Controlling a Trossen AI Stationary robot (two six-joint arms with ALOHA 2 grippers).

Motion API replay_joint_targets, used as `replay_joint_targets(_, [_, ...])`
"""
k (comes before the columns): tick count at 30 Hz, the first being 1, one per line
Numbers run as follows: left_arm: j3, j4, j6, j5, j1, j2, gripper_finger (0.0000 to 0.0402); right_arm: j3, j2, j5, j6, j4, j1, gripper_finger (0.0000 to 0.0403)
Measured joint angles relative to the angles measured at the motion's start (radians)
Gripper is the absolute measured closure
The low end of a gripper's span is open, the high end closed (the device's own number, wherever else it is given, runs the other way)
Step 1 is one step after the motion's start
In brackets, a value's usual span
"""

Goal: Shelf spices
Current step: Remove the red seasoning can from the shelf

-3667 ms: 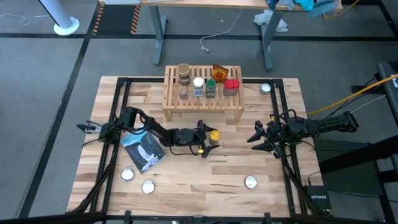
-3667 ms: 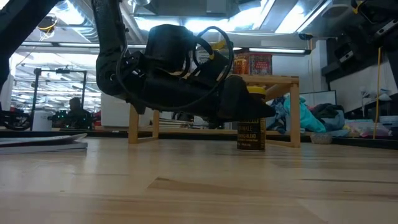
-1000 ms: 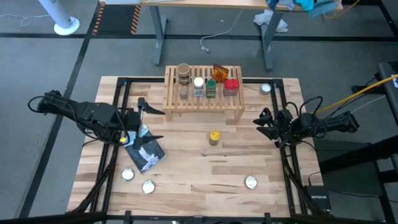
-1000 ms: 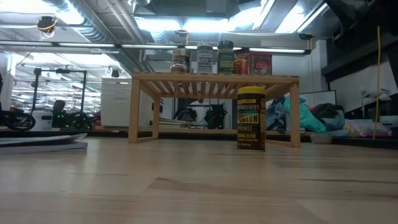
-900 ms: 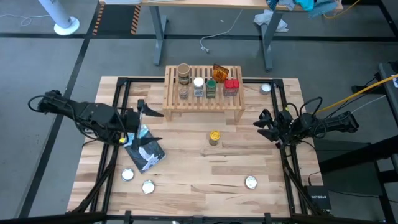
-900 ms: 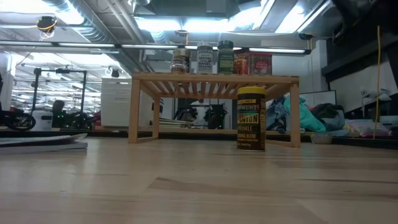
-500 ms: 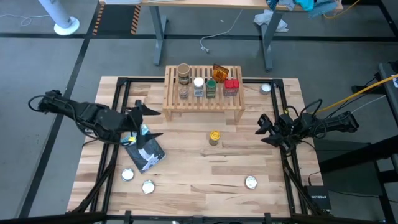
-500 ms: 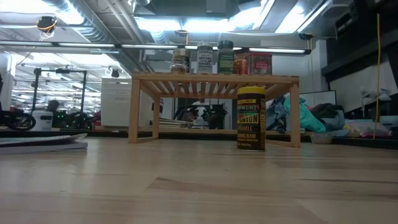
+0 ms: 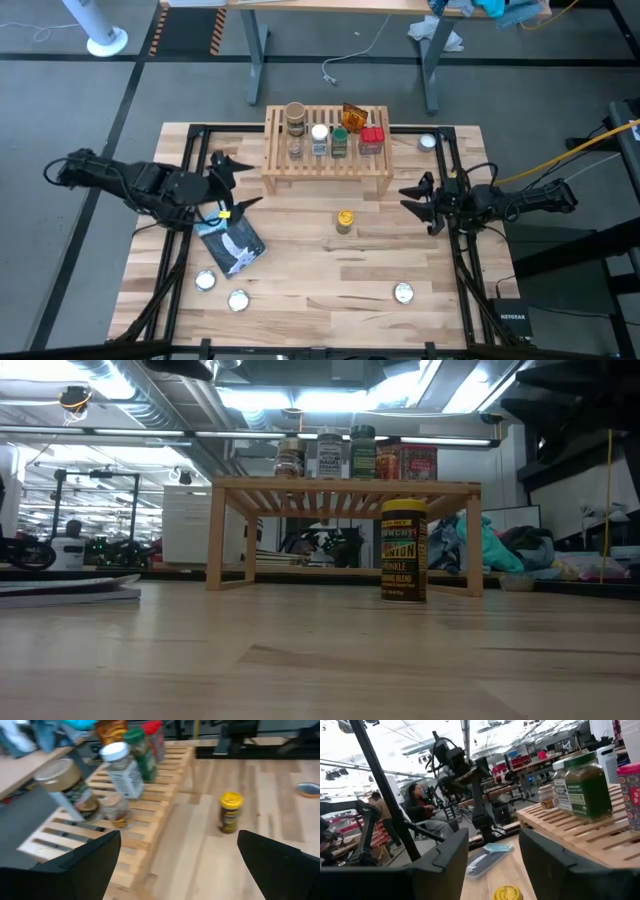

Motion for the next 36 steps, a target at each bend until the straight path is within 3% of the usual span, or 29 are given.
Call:
replay_joint_targets(8, [0.0, 0.006, -0.004, -0.006, 0.071, 0.001, 0.0008, 0.0, 0.0, 0.005, -0.005, -0.011, 0.0, 0.0221])
replay_joint_targets(17, [0.0, 0.008, -0.029, -0.006, 0.075, 0.002, 0.0008, 0.0, 0.0, -0.167, -0.003, -0.011, 0.0, 0.0221])
replay_joint_targets(22, [0.0, 0.008, -0.032, -0.006, 0.075, 0.002, 0.0008, 0.0, 0.0, -0.189, 0.011, -0.01, 0.0, 0.0221])
replay_joint_targets(28, [0.0, 0.007, -0.07, -0.006, 0.075, 0.002, 0.0008, 0.0, 0.0, -0.096, -0.024, -0.017, 0.0, 0.0221])
replay_joint_targets(36, [0.0, 0.007, -0.084, -0.006, 0.075, 0.002, 0.0008, 0.0, 0.019, 0.097, -0.276, -0.035, 0.0, 0.0221])
